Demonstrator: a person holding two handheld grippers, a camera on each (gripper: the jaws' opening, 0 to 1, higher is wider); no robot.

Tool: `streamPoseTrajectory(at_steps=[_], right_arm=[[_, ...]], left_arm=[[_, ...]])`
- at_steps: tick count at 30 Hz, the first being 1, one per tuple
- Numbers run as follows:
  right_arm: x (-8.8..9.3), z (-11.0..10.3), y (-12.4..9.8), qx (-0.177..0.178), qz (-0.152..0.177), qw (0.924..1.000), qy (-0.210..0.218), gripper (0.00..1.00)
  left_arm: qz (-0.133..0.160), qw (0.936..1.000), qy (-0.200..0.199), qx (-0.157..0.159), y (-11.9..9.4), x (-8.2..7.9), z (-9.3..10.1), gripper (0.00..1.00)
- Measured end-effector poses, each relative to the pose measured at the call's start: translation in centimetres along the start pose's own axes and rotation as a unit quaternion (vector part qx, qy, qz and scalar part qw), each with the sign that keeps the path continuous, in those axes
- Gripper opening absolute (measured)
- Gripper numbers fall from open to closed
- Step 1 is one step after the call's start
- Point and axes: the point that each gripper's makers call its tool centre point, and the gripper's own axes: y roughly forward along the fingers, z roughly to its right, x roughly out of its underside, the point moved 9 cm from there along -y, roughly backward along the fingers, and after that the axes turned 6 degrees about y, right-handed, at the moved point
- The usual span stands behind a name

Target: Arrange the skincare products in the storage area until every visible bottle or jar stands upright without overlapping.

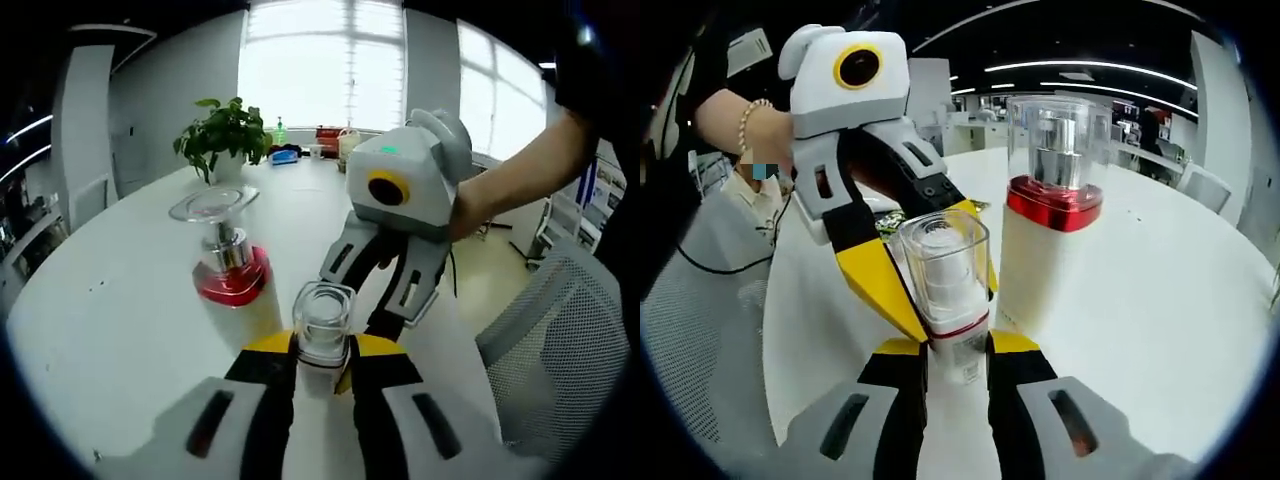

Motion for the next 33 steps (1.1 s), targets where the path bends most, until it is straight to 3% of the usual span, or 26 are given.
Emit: streamPoseTrajectory(at_steps=[13, 25, 33], right_arm=[[-0.1, 0.4, 0.0, -0.006, 0.000, 1.0000, -0.005, 0.22], [-0.4, 0.1, -0.3, -0.013, 0.008, 0.9998, 0.013, 0.27], [-0.3, -0.4, -1.4, -0.006, -0.008, 0.9999, 0.013, 0.34]], left_arm=[[-0.002, 1.0000, 0.000, -0.006, -0.2, 0.0, -0.1, 0.15], [-0.013, 0.9989, -0.023, -0.039, -3.0, 1.5, -0.2, 0.16], [-0.014, 0.9981, -0.024, -0.055, -4.7, 1.1, 0.6, 0.16]])
